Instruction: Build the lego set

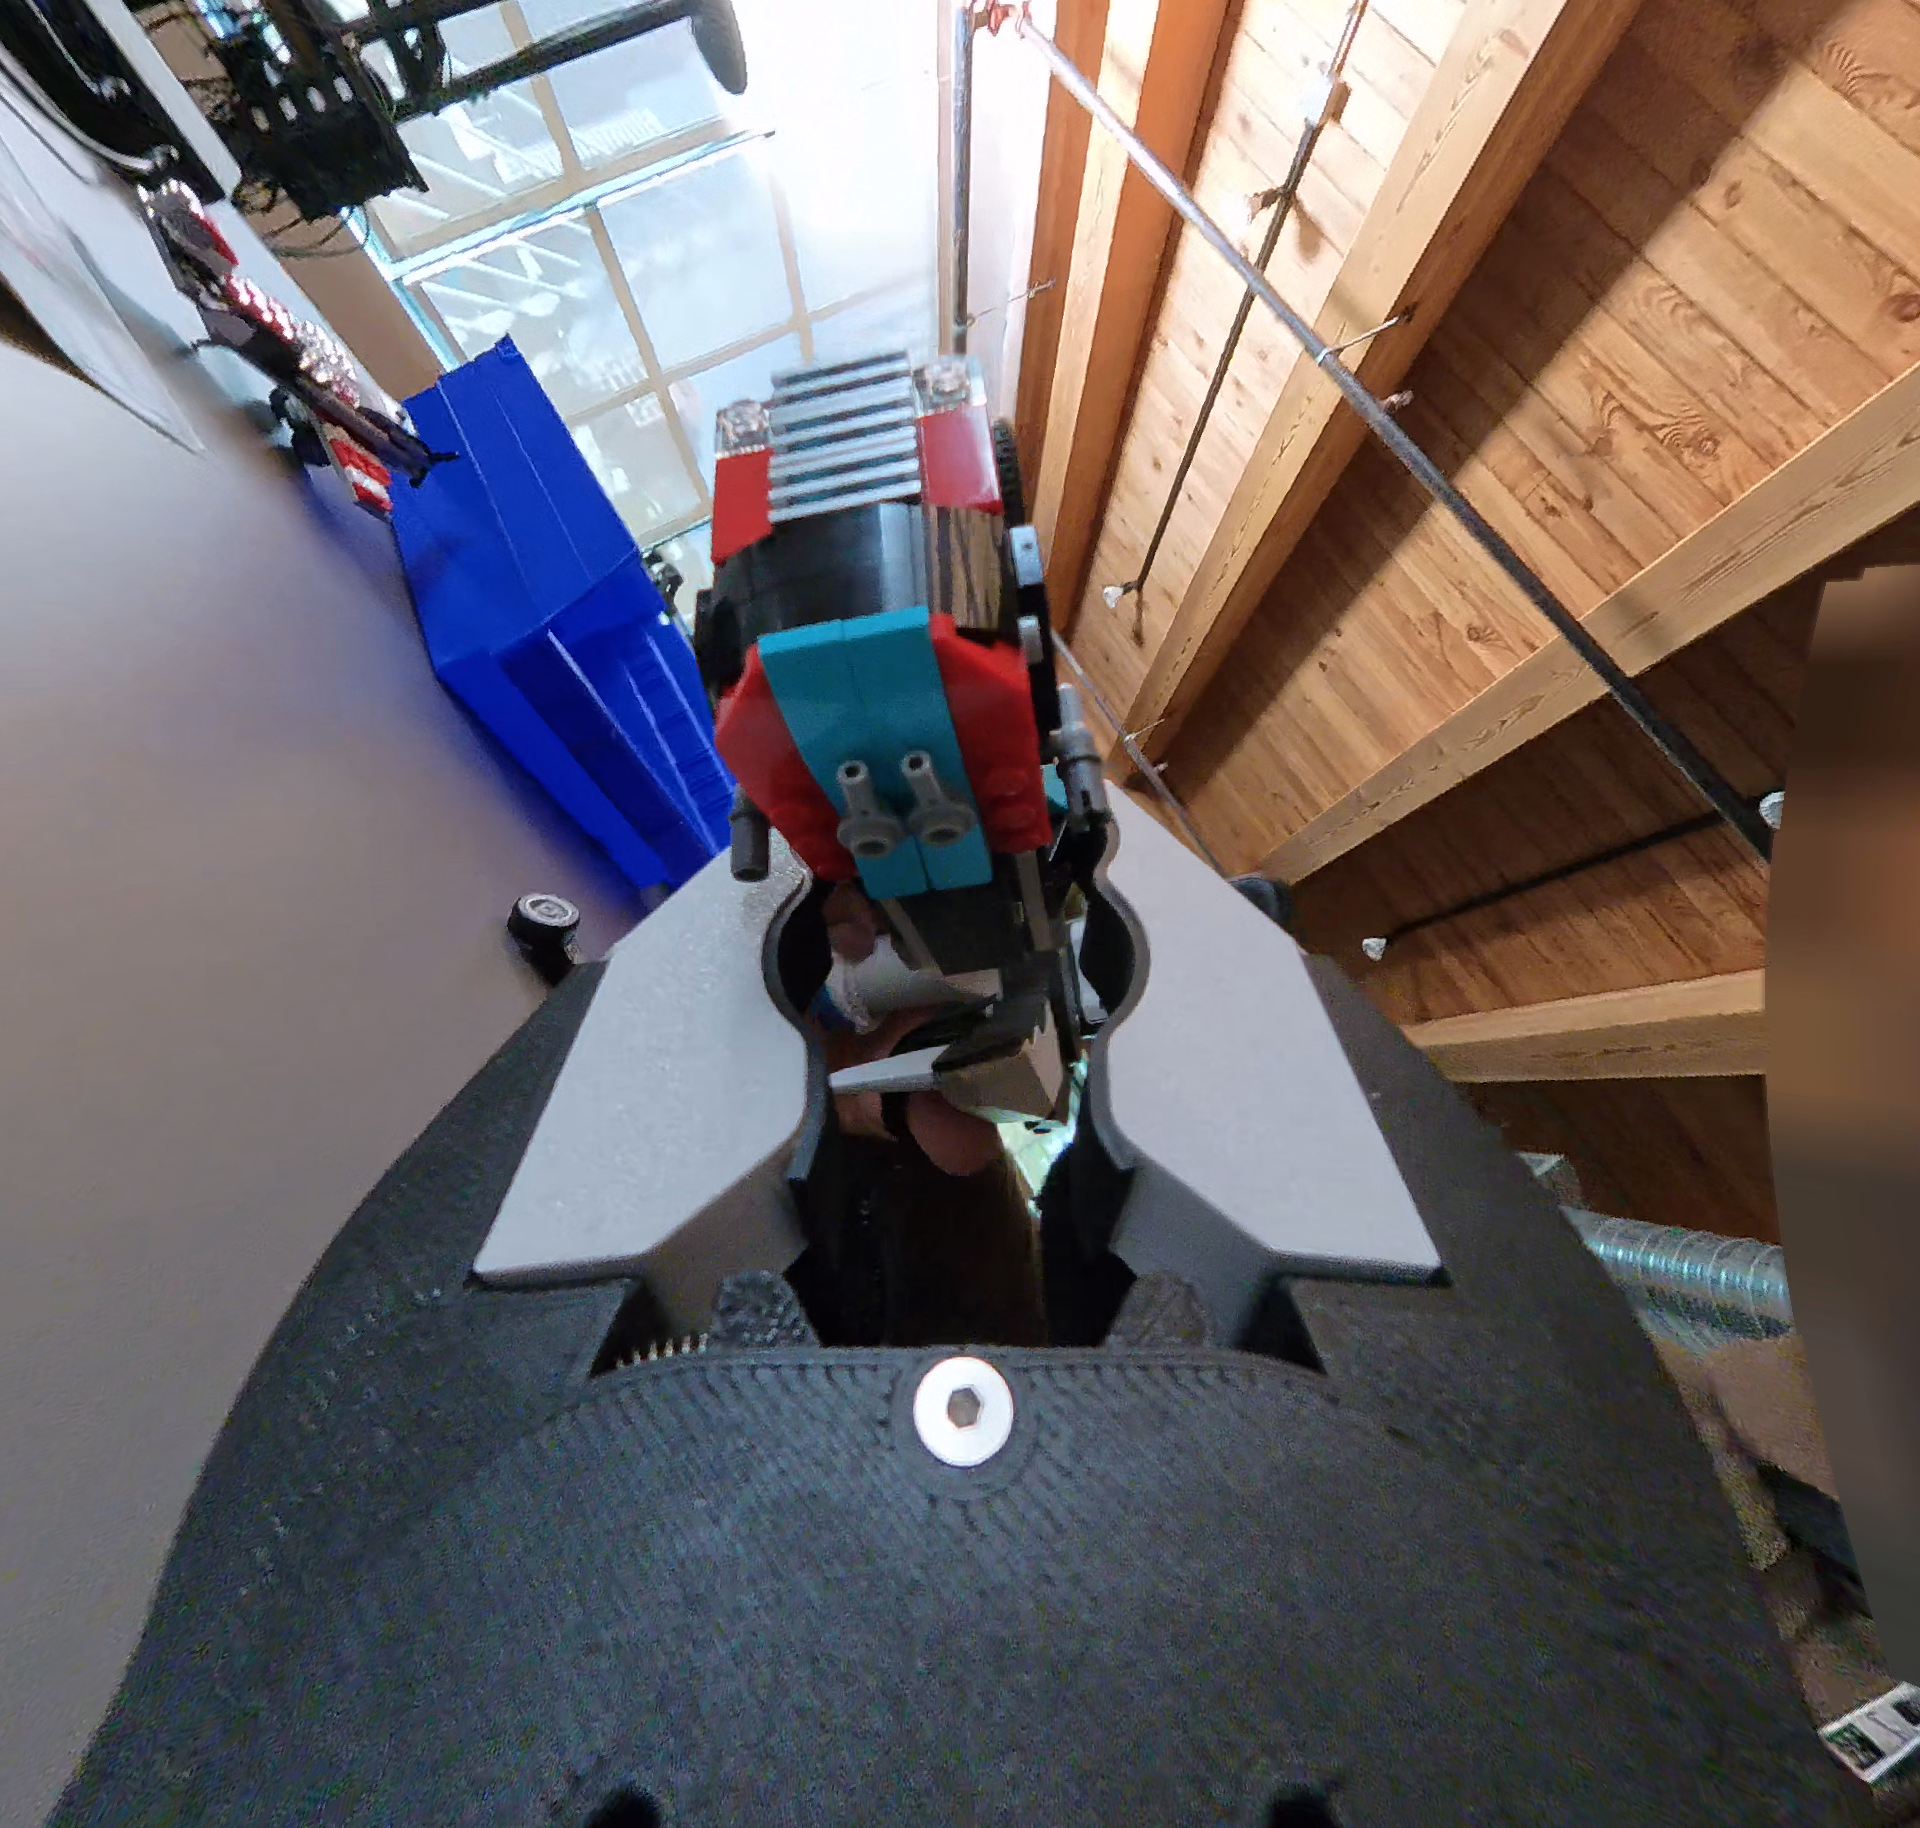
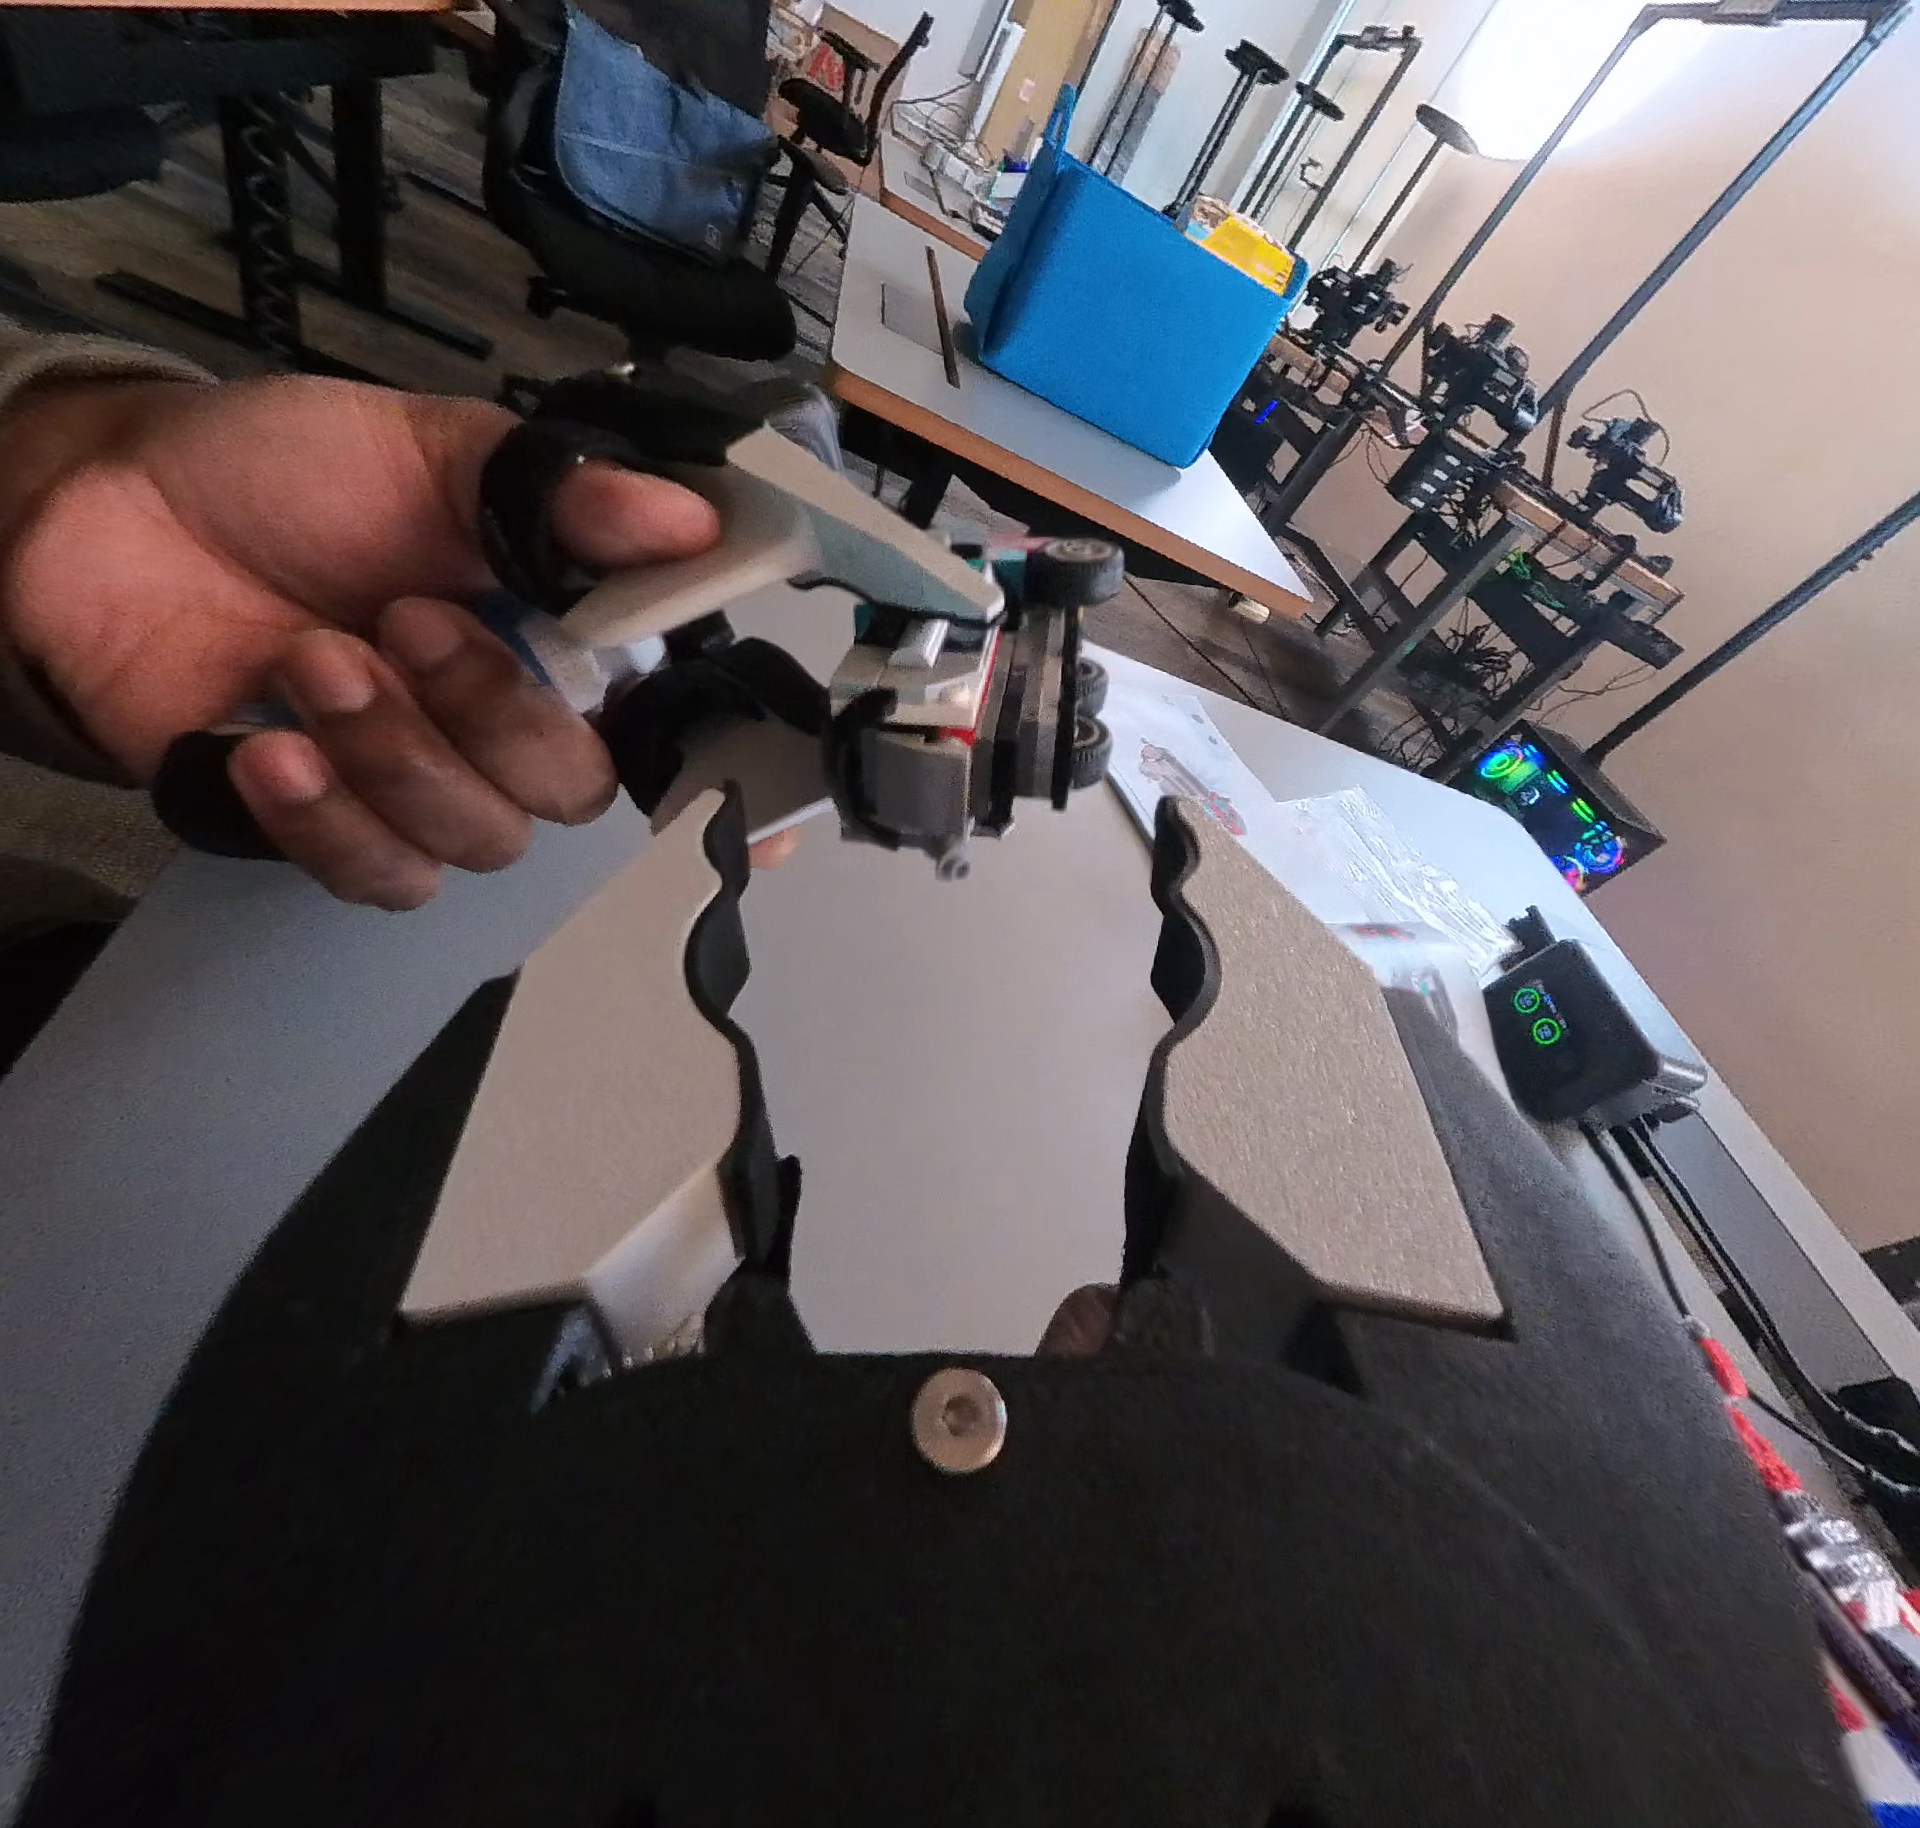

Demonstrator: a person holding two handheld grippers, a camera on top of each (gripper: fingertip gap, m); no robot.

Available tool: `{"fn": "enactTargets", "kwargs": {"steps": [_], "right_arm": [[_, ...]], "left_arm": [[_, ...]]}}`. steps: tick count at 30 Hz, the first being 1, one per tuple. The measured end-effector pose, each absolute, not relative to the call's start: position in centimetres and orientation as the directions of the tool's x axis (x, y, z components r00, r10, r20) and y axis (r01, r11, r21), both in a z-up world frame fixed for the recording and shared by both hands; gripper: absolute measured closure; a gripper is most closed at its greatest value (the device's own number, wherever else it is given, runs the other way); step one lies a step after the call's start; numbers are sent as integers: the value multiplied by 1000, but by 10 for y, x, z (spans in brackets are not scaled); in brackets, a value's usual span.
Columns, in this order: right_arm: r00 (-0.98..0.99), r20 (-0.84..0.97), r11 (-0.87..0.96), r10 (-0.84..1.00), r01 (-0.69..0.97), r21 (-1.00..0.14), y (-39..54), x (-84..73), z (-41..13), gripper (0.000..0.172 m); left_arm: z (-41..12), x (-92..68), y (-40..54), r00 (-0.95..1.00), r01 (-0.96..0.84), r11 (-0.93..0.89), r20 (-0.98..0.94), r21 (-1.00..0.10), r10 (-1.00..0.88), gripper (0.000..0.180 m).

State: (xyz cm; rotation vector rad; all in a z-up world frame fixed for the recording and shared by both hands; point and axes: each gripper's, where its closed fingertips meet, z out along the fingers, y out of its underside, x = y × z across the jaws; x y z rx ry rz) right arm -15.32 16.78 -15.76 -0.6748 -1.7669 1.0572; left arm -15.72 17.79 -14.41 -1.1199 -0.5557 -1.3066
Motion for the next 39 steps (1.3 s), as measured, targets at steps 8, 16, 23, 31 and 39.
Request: {"fn": "enactTargets", "kwargs": {"steps": [8, 16, 23, 31, 39], "right_arm": [[-333, 438, 483, 835, 63, -873, 177, -149, -169, 121], [-157, 285, 322, 946, 317, -892, 215, -152, -204, 122], [-64, 148, 160, 987, 470, -868, 238, -149, -227, 122], [-31, 88, 89, 996, 591, -801, 240, -141, -253, 116], [51, 177, 104, 983, 643, -759, 259, -119, -238, 84]], "left_arm": [[-165, -143, 198, 218, 928, -207, 901, -311, -374, 135], [-198, -147, 208, 189, 937, -264, 966, -231, -175, 106], [-201, -166, 178, 323, 923, -182, 940, -339, -108, 104], [-200, -149, 187, 547, 807, -223, 835, -547, -67, 104], [-139, -100, 199, 777, 590, -208, 619, -780, -114, 88]]}}
